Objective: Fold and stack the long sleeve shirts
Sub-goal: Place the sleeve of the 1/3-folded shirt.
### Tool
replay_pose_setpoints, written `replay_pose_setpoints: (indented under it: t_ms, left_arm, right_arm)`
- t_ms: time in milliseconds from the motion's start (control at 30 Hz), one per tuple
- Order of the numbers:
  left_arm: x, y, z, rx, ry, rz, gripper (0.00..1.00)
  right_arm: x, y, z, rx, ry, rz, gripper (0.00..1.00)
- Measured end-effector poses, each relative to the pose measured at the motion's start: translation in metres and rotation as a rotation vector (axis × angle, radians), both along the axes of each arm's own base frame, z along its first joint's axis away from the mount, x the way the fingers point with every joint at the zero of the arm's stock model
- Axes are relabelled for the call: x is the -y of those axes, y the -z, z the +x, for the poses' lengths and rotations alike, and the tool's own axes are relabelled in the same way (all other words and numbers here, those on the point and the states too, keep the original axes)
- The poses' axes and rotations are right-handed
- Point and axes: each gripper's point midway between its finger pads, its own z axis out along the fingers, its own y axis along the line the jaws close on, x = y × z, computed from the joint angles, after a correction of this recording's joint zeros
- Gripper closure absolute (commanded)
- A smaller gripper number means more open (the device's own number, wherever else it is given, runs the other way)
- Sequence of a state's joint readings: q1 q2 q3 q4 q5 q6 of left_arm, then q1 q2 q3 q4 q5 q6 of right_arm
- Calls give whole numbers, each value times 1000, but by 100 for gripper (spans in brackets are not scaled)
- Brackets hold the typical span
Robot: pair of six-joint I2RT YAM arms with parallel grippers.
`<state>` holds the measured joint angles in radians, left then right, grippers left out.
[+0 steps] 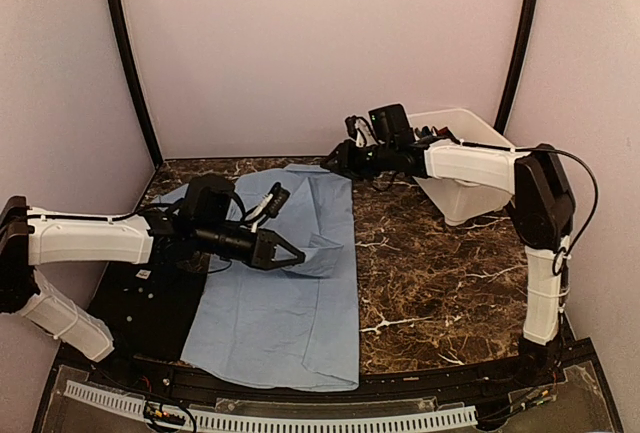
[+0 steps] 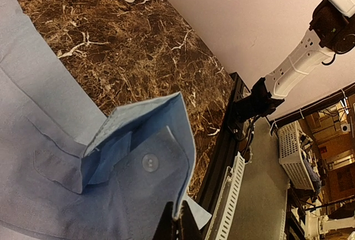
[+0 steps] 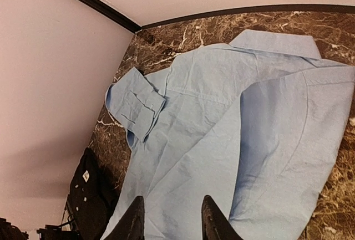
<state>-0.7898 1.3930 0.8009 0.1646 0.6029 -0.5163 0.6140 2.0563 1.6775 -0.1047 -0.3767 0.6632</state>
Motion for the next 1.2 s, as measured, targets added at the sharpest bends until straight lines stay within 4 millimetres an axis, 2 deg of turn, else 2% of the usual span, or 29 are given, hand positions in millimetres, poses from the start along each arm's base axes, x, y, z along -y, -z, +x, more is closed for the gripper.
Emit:
replay_pose_setpoints:
  t_ms: [67,233,400,533,633,800,933,1200]
  left_arm:
    - [4,2,-5,0,14,4,100]
    - [11,8,-14,12,35,11,100]
    - [15,36,-20,-19,52,73,99]
    - [18,66,-32,-66,86,146,89]
    - [16,77,-37,-86,99,180,76]
    - [12,81,-40,-90,110,203,51]
    - [9,80,-43,-93,115,210,42]
    - [4,67,-46,-80,108,193,40]
  right_arm:
    - [8,5,-12,-5,3,-24,65]
    - [27,31,-47,-38,4,-113,63]
    - [32,43,-102,-48,-37,-180,59]
    - [30,45,-142,-35,-79,-212,57]
    - [27,58,-170,-42,-110,-247,57]
    - [30,89,-209,-81,-143,-323,57]
    - [31,107,-235,-112,-165,-368,57]
    - [14,114,-280,-129,-228,-389,57]
